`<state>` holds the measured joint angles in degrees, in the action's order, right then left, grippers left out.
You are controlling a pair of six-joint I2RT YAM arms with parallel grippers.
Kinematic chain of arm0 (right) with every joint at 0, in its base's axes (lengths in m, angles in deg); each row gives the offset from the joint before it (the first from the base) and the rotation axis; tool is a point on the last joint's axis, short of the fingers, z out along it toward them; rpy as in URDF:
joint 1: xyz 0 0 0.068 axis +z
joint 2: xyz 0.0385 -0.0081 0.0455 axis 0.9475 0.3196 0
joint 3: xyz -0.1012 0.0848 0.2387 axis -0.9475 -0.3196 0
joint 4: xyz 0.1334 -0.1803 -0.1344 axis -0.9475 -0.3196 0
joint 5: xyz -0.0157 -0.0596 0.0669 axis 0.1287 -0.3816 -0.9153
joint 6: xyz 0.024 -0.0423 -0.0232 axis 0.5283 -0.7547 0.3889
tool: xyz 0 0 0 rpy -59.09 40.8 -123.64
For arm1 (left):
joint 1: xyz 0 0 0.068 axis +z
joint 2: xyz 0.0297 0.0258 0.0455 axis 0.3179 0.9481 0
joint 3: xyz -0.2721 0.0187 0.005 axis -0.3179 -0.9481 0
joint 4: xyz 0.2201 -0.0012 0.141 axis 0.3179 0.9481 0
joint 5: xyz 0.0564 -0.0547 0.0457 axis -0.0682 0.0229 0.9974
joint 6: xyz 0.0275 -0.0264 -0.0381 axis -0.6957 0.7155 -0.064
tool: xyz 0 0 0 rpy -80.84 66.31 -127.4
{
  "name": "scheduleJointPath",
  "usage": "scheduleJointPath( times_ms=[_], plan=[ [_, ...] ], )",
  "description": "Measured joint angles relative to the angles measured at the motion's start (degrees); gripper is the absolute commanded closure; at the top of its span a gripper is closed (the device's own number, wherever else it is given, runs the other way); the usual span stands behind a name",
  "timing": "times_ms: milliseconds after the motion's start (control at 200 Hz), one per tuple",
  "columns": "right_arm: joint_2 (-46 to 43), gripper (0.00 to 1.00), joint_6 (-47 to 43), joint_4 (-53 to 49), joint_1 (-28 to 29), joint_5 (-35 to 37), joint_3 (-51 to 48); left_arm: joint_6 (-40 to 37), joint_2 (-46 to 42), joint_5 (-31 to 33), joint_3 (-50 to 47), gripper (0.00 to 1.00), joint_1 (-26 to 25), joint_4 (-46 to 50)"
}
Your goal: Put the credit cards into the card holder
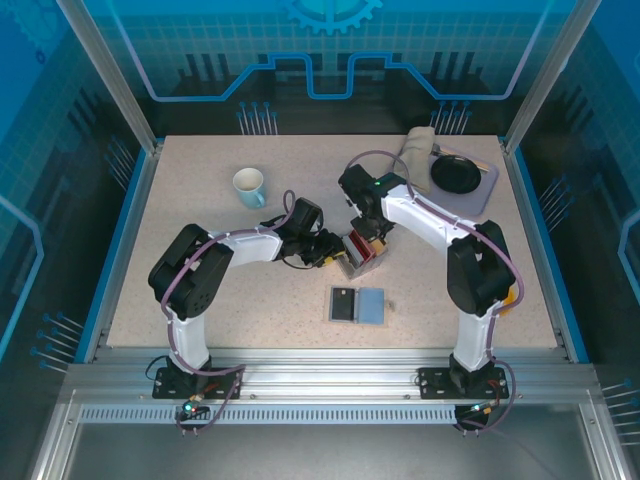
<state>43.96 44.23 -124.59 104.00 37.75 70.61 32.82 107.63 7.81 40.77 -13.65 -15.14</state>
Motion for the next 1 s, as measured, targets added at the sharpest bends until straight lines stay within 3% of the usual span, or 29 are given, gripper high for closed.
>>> scheduleJointPath(
  times_ms=[400,635,780,1000],
  plan=[
    [-4.85,0.93,0.87,-1.81,0.09,-3.96,0.35,0.0,0.0,0.02,0.0,0.65,0.0,0.02],
    [-11.06,0.96,3.69,-2.43,-0.2,-9.2,0.09,-0.22,-2.54,0.7,-1.79,0.54,0.0,1.11],
    [-19.56,0.97,7.8,0.94,-2.84,-18.69,-5.49,-0.83,-8.63,1.81,-4.35,0.44,0.0,1.7],
    [-34.97,0.96,20.68,14.25,-16.09,-41.72,-23.3,0.02,-22.23,0.35,-11.17,0.35,0.0,-4.92]
  ],
)
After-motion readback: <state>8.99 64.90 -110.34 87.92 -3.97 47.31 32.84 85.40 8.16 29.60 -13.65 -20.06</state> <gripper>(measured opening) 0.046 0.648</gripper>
